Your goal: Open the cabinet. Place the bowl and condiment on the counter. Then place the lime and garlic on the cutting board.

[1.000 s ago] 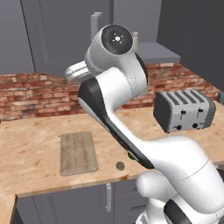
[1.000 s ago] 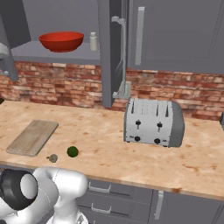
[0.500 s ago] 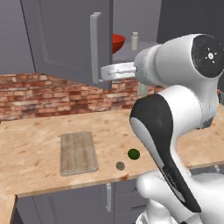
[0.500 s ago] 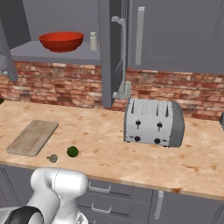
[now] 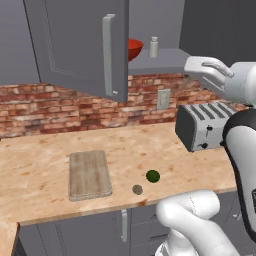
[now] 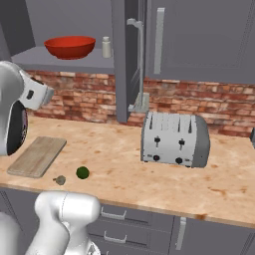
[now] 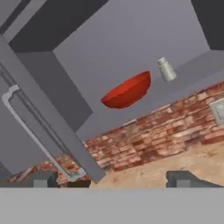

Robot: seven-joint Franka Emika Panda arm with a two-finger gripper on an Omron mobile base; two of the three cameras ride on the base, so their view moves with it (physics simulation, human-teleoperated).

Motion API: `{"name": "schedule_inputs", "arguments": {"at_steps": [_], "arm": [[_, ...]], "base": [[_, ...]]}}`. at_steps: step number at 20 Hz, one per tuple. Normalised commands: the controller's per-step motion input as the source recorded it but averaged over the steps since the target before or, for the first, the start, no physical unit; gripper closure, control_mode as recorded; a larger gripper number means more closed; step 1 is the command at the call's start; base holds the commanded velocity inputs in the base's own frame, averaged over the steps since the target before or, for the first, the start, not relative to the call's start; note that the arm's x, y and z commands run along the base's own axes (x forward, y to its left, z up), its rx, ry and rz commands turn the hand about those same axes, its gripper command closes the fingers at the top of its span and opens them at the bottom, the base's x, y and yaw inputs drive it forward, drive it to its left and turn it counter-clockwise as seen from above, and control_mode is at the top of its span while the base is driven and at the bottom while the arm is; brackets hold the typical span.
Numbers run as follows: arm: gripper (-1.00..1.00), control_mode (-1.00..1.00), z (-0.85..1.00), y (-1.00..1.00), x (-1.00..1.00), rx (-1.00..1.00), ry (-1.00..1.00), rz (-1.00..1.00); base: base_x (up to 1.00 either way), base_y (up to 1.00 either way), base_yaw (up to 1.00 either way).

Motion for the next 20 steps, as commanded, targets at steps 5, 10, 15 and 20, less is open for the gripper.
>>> {"name": "schedule_inputs", "arguments": {"at_steps": [5, 10, 15, 20], "arm": [[-1.00, -1.00, -0.01, -0.16, 1.00, 0.39, 0.22, 0.01], [-1.00, -1.00, -0.12, 0.41, 1.00, 0.28, 0.42, 0.06], [-1.00, -1.00, -0.04, 0.88, 0.96, 0.19, 0.49, 0.16], [-1.00, -1.00, 0.00, 1.00, 0.39, 0.02, 0.28, 0.28]], "base": [[0.00, 0.00, 0.00], [0.00, 0.00, 0.00], [0.00, 0.00, 0.00], [0.00, 0.00, 0.00]]}}
